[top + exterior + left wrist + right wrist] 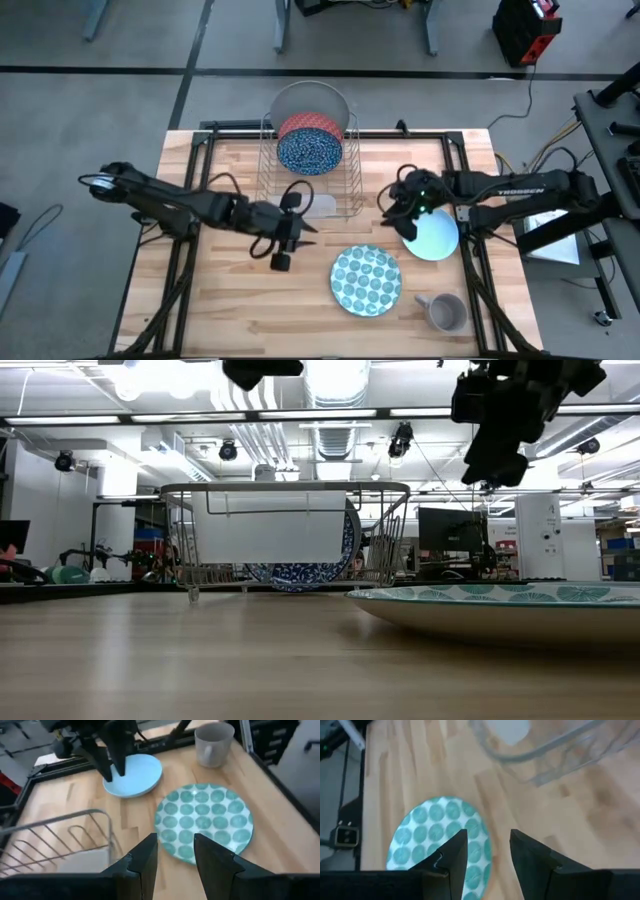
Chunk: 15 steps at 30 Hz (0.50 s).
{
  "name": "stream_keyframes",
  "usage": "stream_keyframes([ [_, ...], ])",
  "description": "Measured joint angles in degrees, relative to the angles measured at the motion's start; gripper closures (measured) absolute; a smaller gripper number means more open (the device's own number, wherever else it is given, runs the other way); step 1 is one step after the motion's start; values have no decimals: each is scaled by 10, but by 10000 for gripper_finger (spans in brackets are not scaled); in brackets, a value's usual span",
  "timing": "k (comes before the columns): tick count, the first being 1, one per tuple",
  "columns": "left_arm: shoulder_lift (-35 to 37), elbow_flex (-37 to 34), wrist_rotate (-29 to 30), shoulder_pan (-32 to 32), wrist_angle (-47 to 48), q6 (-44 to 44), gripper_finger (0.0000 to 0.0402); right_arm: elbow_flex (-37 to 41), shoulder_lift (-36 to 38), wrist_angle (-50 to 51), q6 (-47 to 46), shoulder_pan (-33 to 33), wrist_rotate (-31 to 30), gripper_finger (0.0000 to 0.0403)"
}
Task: Sort dishes
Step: Put the green plate into the dish rack
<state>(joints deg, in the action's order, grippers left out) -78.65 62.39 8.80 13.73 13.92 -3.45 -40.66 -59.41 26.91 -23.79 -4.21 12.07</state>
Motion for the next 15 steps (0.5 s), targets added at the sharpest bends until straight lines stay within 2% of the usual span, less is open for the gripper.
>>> stream_keyframes([
  [5,-5,-58,45,47,-82,77,284,0,-45,-1,-27,48,-1,246],
  [8,-19,-70,81,72,-95,122,284,0,-77,-8,-33,72,-2,236],
  [15,-107,-69,101,118,-195,129,284,0,-138,-20,-38,99,-28,220],
])
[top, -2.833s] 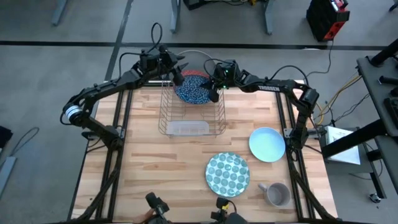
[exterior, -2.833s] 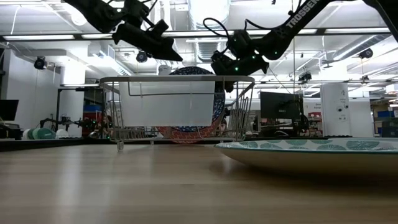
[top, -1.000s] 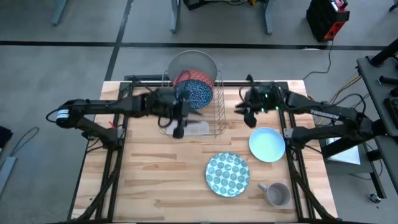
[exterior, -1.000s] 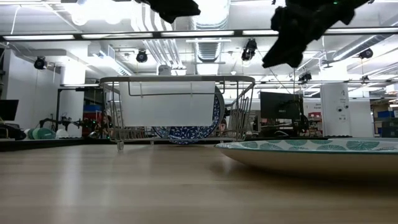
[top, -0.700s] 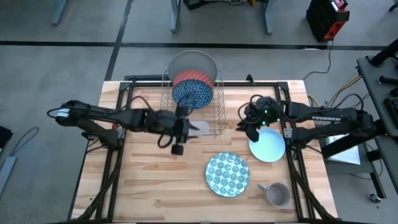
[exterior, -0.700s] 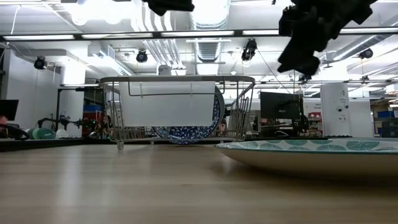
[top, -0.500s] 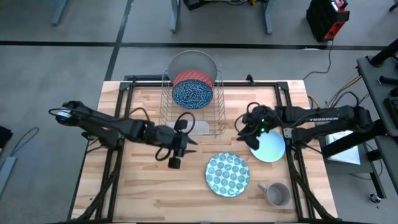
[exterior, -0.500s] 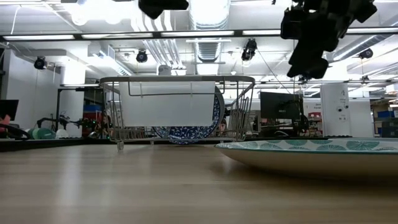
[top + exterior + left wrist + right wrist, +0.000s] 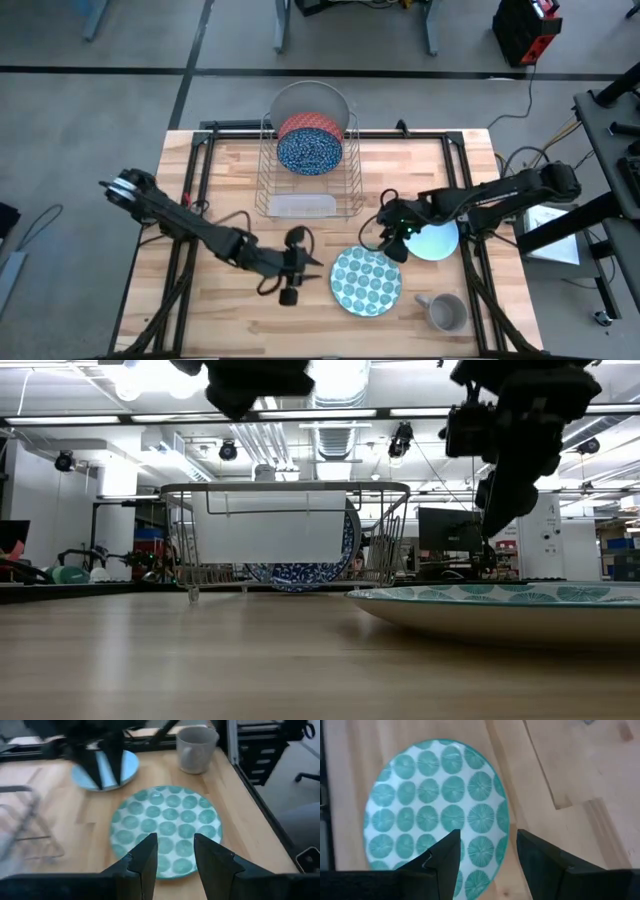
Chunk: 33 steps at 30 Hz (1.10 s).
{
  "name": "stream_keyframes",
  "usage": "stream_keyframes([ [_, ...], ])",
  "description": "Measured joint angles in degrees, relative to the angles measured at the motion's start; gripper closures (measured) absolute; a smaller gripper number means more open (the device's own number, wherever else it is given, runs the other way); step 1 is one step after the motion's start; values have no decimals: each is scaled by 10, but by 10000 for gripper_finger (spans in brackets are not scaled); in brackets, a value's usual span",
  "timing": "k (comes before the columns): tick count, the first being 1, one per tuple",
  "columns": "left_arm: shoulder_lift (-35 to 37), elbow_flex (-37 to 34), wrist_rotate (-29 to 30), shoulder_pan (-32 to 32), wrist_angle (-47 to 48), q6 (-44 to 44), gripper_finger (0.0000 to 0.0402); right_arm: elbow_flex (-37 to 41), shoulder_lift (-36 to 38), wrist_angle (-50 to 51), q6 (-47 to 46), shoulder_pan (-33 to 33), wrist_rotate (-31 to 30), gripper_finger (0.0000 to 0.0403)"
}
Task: Sort dishes
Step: Put the green plate into the dish rack
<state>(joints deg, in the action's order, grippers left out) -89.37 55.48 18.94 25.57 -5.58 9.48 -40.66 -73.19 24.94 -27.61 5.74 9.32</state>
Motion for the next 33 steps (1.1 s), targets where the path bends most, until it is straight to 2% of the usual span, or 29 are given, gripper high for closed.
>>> stream_keyframes([
  [6,-103,0,1,14,-111,-6,284,0,-41,-2,-5,0,-4,212],
  [11,-150,0,2,14,-151,20,284,0,-70,-2,-9,4,-5,212],
  [16,-194,19,7,14,-153,37,284,0,-98,-5,-10,4,-5,211],
  [23,-273,81,6,16,-126,41,284,1,-135,-28,-13,6,-5,210],
  [28,-296,95,0,16,-110,53,284,1,-153,-45,-15,7,2,212],
  [33,-302,89,-1,16,-118,93,284,3,-168,-113,-16,8,57,211],
])
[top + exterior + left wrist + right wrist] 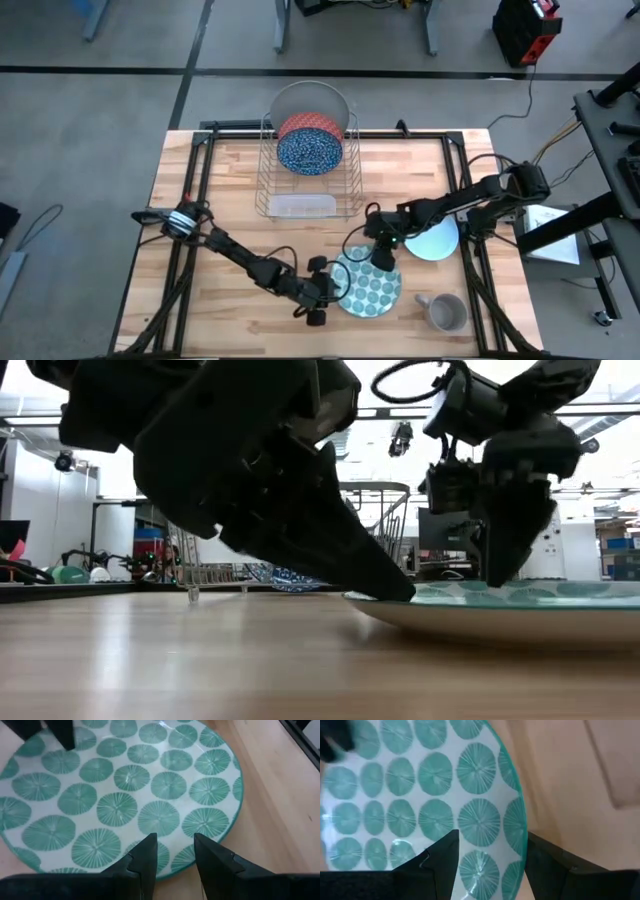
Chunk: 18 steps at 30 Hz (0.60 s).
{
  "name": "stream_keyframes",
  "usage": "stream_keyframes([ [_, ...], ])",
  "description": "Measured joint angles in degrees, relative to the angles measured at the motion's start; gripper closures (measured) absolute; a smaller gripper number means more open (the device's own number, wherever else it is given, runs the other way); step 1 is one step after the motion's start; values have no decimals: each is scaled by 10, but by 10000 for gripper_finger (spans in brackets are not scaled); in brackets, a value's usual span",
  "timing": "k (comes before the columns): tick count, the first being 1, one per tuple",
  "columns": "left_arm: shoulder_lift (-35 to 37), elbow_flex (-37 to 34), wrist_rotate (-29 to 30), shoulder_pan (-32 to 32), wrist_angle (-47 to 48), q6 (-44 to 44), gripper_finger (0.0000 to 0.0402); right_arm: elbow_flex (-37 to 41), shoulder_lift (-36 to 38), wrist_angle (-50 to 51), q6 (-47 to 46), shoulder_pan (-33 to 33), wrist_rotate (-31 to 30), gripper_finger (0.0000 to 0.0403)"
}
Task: Sort dishes
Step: Put the green plate into the dish rack
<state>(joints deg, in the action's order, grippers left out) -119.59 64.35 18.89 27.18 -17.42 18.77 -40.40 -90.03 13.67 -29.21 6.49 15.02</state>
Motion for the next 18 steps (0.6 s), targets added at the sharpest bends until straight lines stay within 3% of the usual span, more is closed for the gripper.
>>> stream_keyframes([
  [8,-1,-27,17,0,1,48,284,0,-9,-114,-23,0,84,220],
  [12,-1,-29,28,1,0,50,284,0,-8,-148,-42,0,96,232],
  [18,0,-29,45,1,-4,51,284,0,-9,-150,-35,2,84,295],
])
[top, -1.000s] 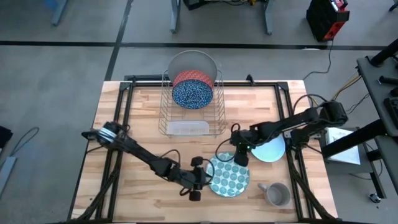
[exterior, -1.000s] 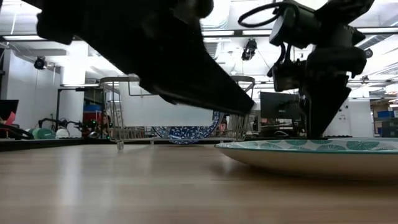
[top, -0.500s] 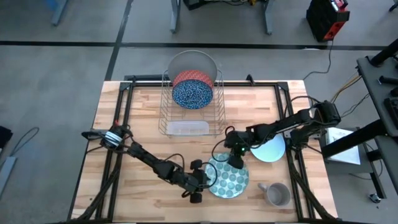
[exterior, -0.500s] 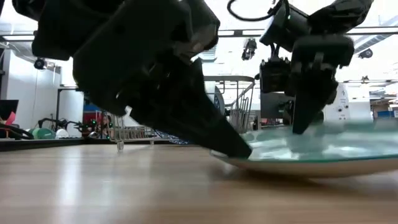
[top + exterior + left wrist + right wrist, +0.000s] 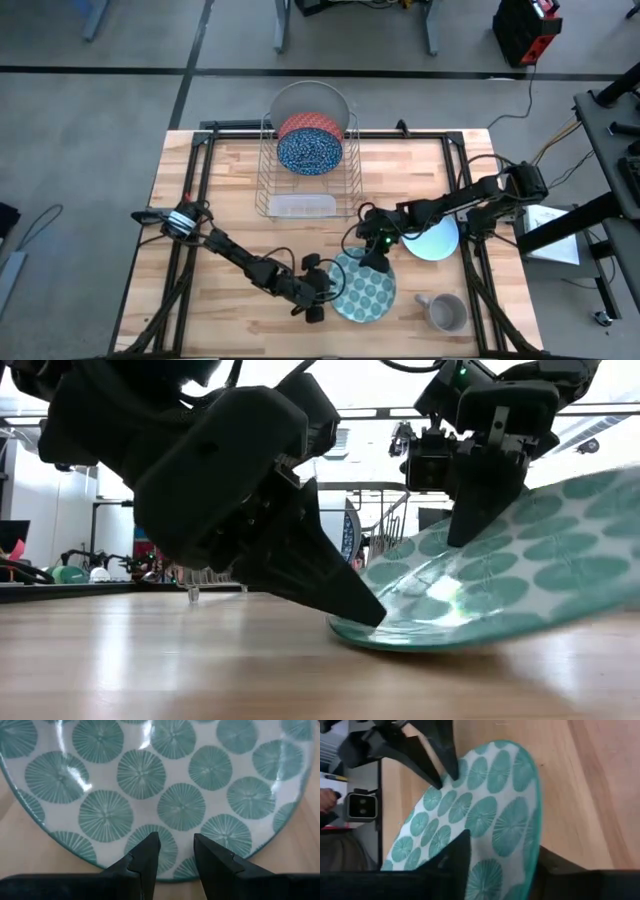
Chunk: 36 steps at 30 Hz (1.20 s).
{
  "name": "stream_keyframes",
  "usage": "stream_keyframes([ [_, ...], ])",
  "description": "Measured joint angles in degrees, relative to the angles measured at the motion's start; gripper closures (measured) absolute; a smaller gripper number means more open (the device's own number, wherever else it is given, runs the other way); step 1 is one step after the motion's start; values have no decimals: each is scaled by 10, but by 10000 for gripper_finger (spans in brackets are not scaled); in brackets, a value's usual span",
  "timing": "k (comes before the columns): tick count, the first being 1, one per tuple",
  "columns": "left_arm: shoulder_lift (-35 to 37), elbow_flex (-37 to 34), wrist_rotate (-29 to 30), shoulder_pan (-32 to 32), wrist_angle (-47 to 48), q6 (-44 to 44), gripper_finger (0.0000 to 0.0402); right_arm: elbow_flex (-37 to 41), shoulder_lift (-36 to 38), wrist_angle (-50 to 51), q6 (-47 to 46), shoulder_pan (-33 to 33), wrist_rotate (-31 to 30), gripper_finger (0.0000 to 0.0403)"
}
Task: Sort dishes
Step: Put the green plate into the dish rack
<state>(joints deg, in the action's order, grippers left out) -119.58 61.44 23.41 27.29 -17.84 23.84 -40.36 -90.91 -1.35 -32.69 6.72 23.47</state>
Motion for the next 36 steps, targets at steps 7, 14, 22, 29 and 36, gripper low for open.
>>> stream_keyframes([
  [7,43,-1,-2,5,9,-48,284,-1,24,18,22,2,-15,388],
  [14,154,-2,22,16,131,-102,284,-10,156,136,82,-2,-29,400],
  [22,300,-19,109,16,247,-214,284,-92,318,189,154,-87,-136,401],
  [29,435,-87,184,-9,260,-292,284,-176,297,133,276,-192,-241,402],
  [36,548,-167,258,-40,224,-298,284,-248,192,74,382,-280,-187,402],
])
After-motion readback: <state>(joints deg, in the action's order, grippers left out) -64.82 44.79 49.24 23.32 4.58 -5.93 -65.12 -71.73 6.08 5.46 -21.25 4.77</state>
